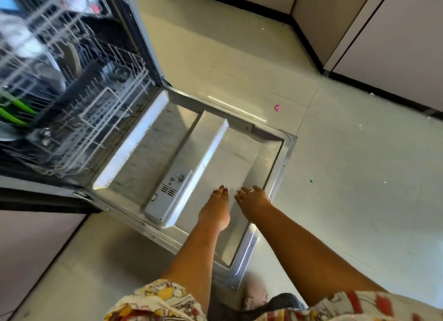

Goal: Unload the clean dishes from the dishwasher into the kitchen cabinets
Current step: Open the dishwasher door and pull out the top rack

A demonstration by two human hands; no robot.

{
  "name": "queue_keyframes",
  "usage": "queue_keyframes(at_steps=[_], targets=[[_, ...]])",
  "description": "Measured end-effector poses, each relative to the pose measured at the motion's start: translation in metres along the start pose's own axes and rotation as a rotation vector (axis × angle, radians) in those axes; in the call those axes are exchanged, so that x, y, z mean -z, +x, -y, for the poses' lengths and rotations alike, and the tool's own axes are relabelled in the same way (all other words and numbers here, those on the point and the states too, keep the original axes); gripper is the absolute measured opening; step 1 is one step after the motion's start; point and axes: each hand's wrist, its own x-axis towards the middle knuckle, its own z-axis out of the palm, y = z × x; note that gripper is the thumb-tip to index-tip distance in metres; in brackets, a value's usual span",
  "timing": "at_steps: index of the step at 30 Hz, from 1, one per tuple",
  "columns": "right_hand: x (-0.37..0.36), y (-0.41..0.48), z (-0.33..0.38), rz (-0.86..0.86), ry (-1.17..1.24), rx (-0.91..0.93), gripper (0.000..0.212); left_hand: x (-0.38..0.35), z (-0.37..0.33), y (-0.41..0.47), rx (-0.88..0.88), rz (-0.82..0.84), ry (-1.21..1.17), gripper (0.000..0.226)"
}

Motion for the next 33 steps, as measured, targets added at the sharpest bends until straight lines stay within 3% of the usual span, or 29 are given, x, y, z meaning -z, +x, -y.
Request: queue_keyframes(at_steps=[6, 13, 19, 23, 33], targets=[[0.092, -0.068, 0.014, -0.081, 0.017, 0.051, 0.073, 0.098, -0.002, -0.064, 0.073, -0.091, -0.026, 0.064], [0.252, -0.167, 0.010, -0.308, -0.021, 0.115, 0.079, 0.247, 0.000, -0.161, 0.185, -0.324, -0.130, 0.064], [0.354, -0.208, 0.033, -0.454, -0.077, 0.189, 0.079, 0.320, 0.030, -0.218, 0.275, -0.520, -0.249, 0.060], [0.393, -0.200, 0.063, -0.501, -0.100, 0.240, 0.076, 0.349, 0.063, -0.233, 0.347, -0.593, -0.309, 0.059], [0.475, -0.103, 0.114, -0.417, -0.050, 0.236, 0.082, 0.393, 0.170, -0.183, 0.460, -0.606, -0.282, 0.066]])
